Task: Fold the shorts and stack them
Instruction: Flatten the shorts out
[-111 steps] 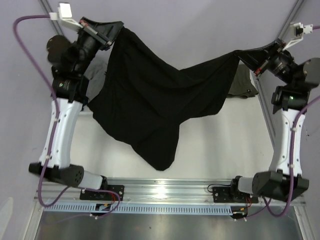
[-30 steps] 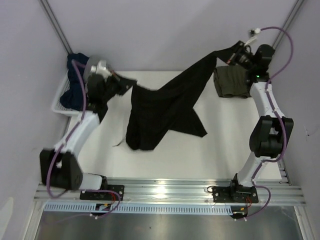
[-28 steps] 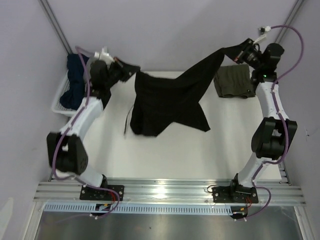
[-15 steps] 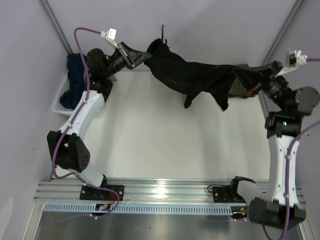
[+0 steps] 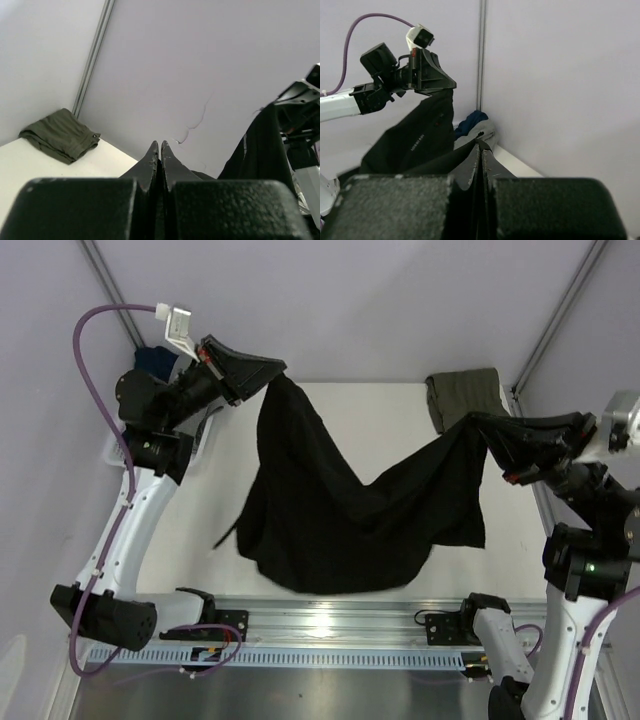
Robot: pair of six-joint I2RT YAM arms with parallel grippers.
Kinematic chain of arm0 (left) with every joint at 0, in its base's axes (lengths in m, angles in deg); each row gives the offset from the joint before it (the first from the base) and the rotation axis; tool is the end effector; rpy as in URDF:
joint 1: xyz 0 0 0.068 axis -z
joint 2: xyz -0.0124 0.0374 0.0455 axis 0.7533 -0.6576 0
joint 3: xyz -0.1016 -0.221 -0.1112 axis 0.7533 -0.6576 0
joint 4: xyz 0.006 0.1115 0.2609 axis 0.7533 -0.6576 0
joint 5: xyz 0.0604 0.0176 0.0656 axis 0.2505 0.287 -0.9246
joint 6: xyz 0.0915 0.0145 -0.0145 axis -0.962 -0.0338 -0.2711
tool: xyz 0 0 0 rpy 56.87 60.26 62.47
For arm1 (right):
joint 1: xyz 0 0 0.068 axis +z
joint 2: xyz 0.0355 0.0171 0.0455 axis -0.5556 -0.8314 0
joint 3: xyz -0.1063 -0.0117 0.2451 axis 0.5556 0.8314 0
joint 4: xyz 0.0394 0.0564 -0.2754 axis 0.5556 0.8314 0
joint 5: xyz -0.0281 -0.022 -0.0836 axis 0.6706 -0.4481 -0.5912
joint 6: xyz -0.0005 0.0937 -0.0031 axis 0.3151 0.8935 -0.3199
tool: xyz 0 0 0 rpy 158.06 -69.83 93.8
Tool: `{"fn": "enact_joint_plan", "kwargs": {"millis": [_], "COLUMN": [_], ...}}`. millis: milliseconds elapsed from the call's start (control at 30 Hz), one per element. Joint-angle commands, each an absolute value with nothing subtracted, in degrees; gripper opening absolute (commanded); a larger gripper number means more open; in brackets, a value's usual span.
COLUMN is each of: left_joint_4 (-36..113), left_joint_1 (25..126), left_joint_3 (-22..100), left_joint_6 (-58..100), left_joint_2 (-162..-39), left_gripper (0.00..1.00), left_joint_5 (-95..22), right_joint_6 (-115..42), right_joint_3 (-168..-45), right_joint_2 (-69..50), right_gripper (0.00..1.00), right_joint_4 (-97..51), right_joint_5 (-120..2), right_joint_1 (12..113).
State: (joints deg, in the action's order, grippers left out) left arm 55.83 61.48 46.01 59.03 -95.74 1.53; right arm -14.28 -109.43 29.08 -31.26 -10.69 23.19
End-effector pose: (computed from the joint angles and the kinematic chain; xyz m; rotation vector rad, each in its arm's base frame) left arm 0.2845 -0.1261 0.5215 0.3988 1.2962 -1.3595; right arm 0.1099 0.0508 0.5787 -0.6211 1.0289 0.6823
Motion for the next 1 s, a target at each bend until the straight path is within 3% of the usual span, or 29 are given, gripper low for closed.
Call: {"fn": "enact_joint_plan", "kwargs": {"millis": [0, 267, 600, 967], "left_joint_4": [58.01, 61.09, 62.31, 96.23], "left_joint_1": [60.75, 58.73, 56.35, 56.17], "left_joint_3": [48.87, 57.90, 77.71, 33.44], "left_joint_6": [60.84, 64.27, 69.72, 77.19], "left_joint_2": [-101.85, -114.50, -133.05, -130.25], "left_gripper": [0.00, 0.00, 0.00, 0.00], "left_joint_5": [1.95, 2.66, 3.89, 0.03], "right_joint_6": [-13.79, -10.89, -9.21, -1.21], "right_joint_3": [-109.59, -112.93, -134.29, -109.18], "right_joint_2": [22.76, 9.06, -14.06, -12.14], "right_gripper": [0.00, 0.00, 0.00, 0.00], "right_joint_4": [-29.39, -36.78, -37.57, -55.41], "right_joint_5": [-12.49, -12.58, -11.97, -8.19], "right_joint_1": [23.47, 24.87, 26.81, 24.35]}}
